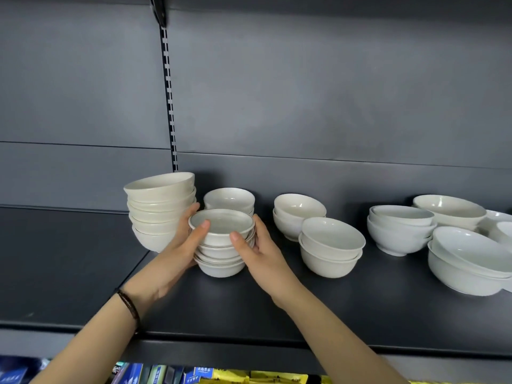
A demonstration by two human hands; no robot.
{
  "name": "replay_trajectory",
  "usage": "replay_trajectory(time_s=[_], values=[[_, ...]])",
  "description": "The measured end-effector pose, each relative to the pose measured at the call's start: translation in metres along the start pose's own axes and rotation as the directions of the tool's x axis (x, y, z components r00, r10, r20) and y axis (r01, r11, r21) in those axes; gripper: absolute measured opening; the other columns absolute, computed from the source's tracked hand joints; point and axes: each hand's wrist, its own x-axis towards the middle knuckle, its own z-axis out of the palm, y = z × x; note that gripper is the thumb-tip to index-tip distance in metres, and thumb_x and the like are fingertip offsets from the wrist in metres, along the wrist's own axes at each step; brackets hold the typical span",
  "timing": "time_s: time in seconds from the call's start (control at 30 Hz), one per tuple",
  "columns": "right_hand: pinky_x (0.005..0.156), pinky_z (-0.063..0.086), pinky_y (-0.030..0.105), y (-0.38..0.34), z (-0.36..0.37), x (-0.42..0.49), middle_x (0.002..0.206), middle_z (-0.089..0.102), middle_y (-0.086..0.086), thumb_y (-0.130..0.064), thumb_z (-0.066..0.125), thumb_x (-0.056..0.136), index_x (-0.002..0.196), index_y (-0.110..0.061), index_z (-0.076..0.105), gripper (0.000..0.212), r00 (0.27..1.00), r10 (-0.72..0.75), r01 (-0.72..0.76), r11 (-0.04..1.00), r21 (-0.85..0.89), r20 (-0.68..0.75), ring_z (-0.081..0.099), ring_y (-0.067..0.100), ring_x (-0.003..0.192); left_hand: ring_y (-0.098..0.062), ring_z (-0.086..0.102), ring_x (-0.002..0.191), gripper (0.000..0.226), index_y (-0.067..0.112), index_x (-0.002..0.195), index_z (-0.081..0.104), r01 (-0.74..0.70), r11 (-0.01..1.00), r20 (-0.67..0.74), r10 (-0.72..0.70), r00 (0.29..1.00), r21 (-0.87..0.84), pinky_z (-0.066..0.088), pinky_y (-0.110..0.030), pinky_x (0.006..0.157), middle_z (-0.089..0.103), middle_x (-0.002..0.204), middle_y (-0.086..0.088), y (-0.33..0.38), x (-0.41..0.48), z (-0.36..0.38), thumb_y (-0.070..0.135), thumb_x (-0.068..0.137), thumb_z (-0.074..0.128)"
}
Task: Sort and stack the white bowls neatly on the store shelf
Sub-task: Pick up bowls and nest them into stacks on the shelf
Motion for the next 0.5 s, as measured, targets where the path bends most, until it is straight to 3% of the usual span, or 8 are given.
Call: replay_trajectory(time_s=[0.07, 0.13, 0.37, 0.5], values=[[0.112, 0.037, 0.032, -0.002, 0.007, 0.001, 0.138, 0.052, -0.023, -0.059, 0.061, 0.081, 0.145, -0.039, 0.033, 0.073, 1.0, -0.012, 0.012, 1.0, 0.008, 0.004, 0.047, -0.004, 0.128, -0.008, 0.055, 0.122, 0.083, 0.041, 0.141, 0.029, -0.027, 1.0, -0.041, 0.028, 0.999, 0.009, 0.047, -0.038, 0.1, 0.051, 0.139, 0.012, 0.0, -0.004, -0.003, 0.065, 0.068, 0.059], [0.113, 0.036, 0.035, -0.002, 0.01, 0.003, 0.14, 0.05, -0.022, -0.063, 0.061, 0.077, 0.148, -0.037, 0.029, 0.082, 1.0, -0.015, 0.015, 1.0, 0.021, 0.011, 0.046, -0.003, 0.13, -0.009, 0.054, 0.123, 0.082, 0.037, 0.141, 0.031, -0.039, 0.999, -0.059, 0.04, 0.997, 0.008, 0.046, -0.04, 0.103, 0.052, 0.139, 0.01, 0.001, -0.006, -0.004, 0.065, 0.068, 0.058], [0.111, 0.036, 0.027, 0.001, 0.007, 0.004, 0.139, 0.049, -0.026, -0.048, 0.062, 0.089, 0.148, -0.038, 0.029, 0.069, 0.998, -0.038, 0.035, 0.998, 0.05, 0.043, 0.045, -0.009, 0.127, -0.009, 0.053, 0.126, 0.082, 0.036, 0.144, 0.029, -0.044, 0.999, -0.049, 0.044, 0.998, -0.005, 0.045, -0.039, 0.103, 0.054, 0.138, 0.011, 0.002, -0.01, -0.003, 0.062, 0.073, 0.058], [0.111, 0.036, 0.028, -0.006, -0.003, 0.008, 0.14, 0.05, -0.022, -0.053, 0.065, 0.084, 0.148, -0.037, 0.031, 0.074, 0.997, 0.039, -0.04, 0.999, 0.009, 0.071, 0.047, -0.002, 0.128, -0.007, 0.051, 0.127, 0.096, 0.038, 0.143, 0.029, -0.052, 0.999, -0.068, 0.052, 0.996, 0.002, 0.042, -0.038, 0.105, 0.053, 0.139, 0.014, 0.002, -0.011, -0.002, 0.073, 0.063, 0.067]])
